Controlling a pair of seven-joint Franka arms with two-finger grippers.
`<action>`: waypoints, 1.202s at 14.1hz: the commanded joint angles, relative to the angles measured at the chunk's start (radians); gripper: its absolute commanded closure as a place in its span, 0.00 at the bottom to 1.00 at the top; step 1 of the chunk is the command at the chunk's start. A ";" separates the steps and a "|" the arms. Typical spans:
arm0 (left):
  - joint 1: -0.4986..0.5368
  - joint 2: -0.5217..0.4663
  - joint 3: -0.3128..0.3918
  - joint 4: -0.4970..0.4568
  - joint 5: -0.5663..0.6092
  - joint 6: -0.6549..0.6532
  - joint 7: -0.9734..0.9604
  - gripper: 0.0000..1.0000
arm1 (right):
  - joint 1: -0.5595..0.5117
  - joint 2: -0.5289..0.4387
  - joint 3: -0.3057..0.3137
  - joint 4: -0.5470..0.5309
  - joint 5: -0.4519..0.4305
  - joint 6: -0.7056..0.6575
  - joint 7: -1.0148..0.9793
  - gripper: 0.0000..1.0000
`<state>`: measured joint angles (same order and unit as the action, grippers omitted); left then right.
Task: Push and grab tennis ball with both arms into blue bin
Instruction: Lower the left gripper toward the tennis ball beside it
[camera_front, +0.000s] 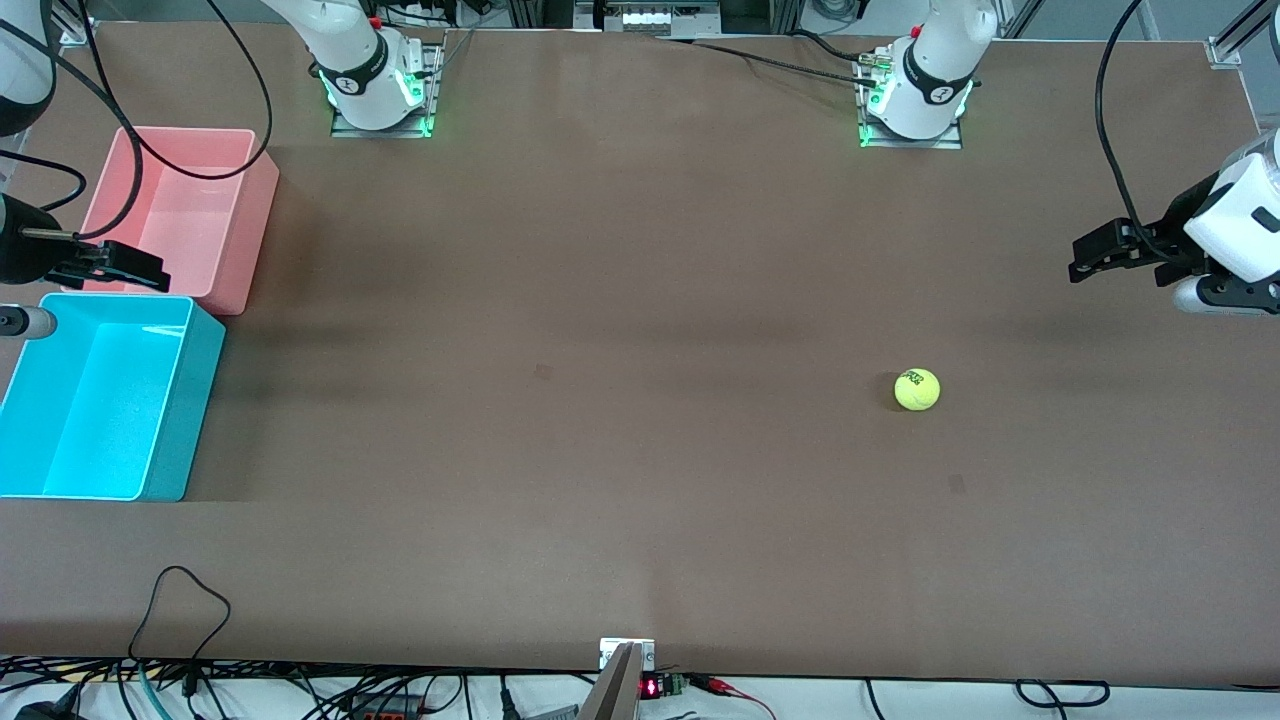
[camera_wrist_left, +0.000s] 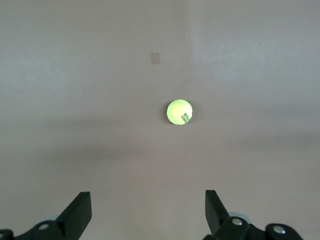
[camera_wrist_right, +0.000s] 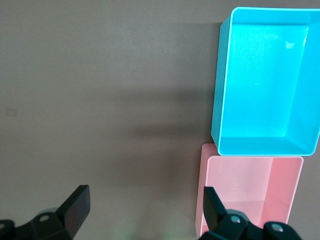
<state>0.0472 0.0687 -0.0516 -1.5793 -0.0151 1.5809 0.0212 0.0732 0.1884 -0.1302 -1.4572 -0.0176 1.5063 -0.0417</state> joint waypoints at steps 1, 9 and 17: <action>0.003 -0.012 -0.004 -0.001 -0.011 -0.007 -0.004 0.00 | 0.002 0.002 0.001 0.012 0.010 -0.001 0.000 0.00; 0.007 0.009 -0.001 0.002 -0.029 0.034 0.000 0.00 | 0.002 0.006 0.001 0.012 0.013 0.006 -0.003 0.00; -0.003 0.158 -0.001 0.033 -0.016 0.034 0.013 0.00 | 0.002 0.010 0.001 0.012 0.016 0.006 -0.007 0.00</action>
<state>0.0434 0.1818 -0.0524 -1.5778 -0.0204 1.6190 0.0223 0.0758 0.1920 -0.1302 -1.4572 -0.0157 1.5133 -0.0422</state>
